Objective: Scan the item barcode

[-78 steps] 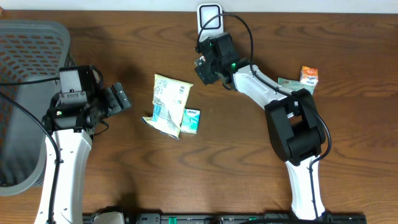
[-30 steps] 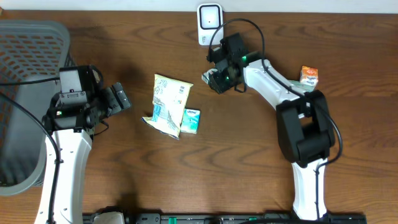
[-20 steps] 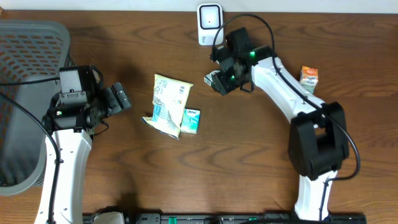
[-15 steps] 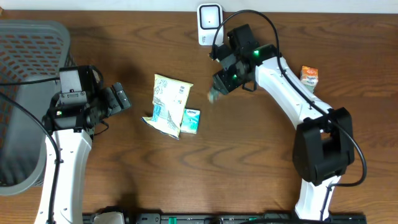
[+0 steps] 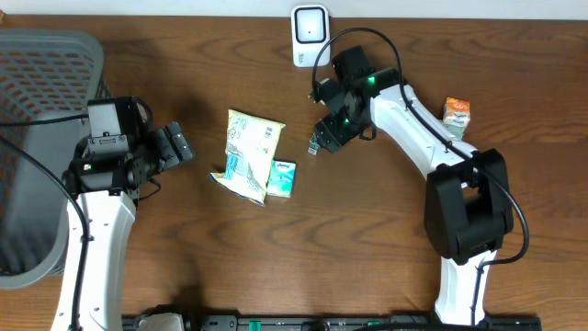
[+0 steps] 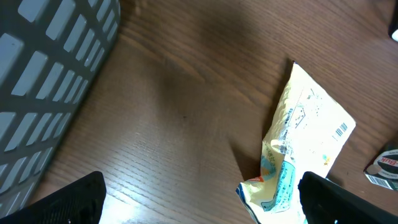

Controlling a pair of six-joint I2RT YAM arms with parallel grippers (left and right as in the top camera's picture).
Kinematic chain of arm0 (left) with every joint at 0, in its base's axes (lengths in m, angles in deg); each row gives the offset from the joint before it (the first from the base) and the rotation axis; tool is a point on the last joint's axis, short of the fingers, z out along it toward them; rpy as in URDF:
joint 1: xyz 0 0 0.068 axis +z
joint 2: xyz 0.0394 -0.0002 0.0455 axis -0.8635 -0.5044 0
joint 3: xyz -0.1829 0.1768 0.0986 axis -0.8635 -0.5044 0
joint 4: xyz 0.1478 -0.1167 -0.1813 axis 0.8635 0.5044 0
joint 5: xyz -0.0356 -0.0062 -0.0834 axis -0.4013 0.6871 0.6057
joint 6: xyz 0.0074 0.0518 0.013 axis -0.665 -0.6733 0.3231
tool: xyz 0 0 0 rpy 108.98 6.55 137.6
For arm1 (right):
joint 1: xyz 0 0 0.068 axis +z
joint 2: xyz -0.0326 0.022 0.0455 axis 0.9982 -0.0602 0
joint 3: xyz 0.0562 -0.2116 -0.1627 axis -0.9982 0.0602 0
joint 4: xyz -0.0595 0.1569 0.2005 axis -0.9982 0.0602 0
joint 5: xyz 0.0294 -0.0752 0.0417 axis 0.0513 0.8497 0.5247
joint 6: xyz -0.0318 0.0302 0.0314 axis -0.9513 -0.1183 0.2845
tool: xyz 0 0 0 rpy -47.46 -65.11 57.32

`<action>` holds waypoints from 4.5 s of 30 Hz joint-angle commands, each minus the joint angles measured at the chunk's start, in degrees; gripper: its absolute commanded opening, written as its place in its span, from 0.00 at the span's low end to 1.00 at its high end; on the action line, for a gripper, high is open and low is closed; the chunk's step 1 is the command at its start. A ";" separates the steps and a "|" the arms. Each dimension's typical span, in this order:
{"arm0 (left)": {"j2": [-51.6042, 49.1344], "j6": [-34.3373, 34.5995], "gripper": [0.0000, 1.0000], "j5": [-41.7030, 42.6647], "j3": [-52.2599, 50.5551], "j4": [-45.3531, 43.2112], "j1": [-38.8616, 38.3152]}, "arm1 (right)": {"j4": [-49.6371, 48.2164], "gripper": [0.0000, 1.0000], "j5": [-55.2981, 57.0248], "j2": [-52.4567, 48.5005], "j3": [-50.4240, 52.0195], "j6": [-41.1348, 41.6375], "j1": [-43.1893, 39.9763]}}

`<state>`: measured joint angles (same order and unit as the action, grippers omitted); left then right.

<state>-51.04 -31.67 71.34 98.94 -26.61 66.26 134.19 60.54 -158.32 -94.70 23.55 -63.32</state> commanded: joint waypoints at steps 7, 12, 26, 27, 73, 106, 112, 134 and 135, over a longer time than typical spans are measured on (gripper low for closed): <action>-0.13 0.09 0.98 0.09 0.04 0.15 0.20 | 0.42 0.94 0.61 0.81 -4.15 -12.39 3.08; -0.13 0.09 0.97 0.09 0.04 0.15 0.20 | -1.33 0.99 3.58 0.76 -4.37 -15.13 4.44; -0.13 0.09 0.98 0.09 0.04 0.15 0.20 | -1.99 0.97 0.94 -1.42 -4.31 -18.08 2.89; -0.13 0.09 0.98 0.09 0.04 0.15 0.20 | -2.21 0.97 0.90 -1.77 -4.31 -18.05 3.02; -0.13 0.09 0.98 0.09 0.04 0.15 0.20 | 2.58 0.47 -37.22 1.25 -12.61 1.11 -4.83; -0.13 0.09 0.98 0.09 0.04 0.15 0.20 | -13.40 0.47 -18.05 1.22 -12.52 21.49 -6.01; -0.13 0.09 0.98 0.09 0.04 0.15 0.20 | -23.54 0.47 11.96 0.74 -11.67 11.19 -0.04; -0.13 0.09 0.98 0.09 0.04 0.15 0.20 | -65.55 0.41 25.07 -16.31 -11.37 -46.62 2.93; -0.13 0.09 0.98 0.09 0.04 0.15 0.20 | -66.62 0.41 25.11 -16.83 -11.37 -48.19 2.91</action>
<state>-51.04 -31.67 71.52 98.94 -26.57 66.26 69.95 84.47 -173.47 -105.89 -11.77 -60.26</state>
